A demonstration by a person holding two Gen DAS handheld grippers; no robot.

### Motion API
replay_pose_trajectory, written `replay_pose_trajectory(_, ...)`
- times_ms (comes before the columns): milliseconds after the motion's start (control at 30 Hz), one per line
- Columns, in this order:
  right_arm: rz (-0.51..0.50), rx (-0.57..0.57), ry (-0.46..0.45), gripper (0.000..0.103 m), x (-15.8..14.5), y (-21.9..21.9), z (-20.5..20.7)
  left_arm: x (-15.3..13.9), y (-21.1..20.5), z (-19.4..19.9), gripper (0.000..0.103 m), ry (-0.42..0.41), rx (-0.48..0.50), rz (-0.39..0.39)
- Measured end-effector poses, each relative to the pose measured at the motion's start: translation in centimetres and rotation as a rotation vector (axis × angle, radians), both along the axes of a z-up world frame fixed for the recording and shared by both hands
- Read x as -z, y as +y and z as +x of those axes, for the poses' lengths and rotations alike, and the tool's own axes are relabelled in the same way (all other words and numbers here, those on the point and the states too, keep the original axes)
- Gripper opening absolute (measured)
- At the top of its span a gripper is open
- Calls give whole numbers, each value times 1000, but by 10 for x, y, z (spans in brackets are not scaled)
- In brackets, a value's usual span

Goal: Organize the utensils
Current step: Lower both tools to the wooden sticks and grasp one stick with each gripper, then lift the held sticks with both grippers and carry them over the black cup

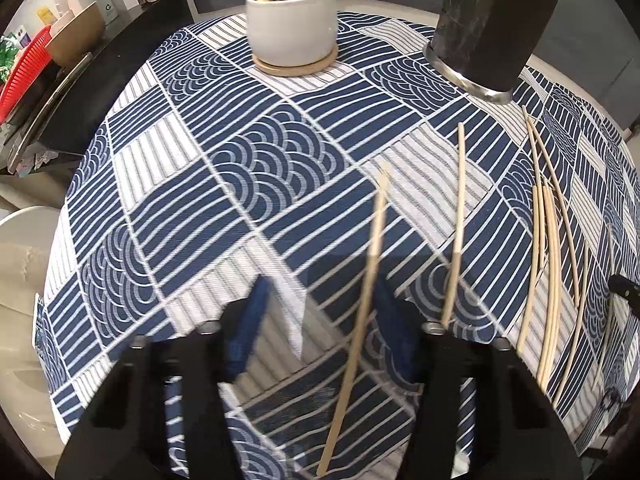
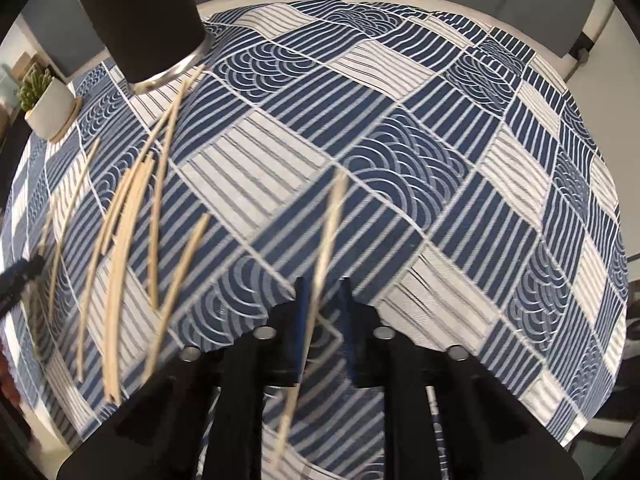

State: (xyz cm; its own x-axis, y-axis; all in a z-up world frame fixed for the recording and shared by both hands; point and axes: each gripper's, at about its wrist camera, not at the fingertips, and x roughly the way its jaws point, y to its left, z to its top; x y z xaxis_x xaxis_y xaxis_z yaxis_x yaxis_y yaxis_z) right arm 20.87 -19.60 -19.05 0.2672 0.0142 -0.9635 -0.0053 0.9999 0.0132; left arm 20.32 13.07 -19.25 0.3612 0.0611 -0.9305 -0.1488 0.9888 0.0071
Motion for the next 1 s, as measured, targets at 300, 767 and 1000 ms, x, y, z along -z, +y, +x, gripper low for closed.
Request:
replay_pose_trajectory(300,-23,124,22,5,0,-66,-19,-7,45,-37,5,43,-76,-6)
replay_pose_trajectory(767,-29,260,-165,5,-63,-181,-58,-48,64,-100,5,-2,-135,31)
replay_pose_trajectory(1000,-34,230,-327,5,-121,-196,-66,-106,67,-116,5,-124,-144,80)
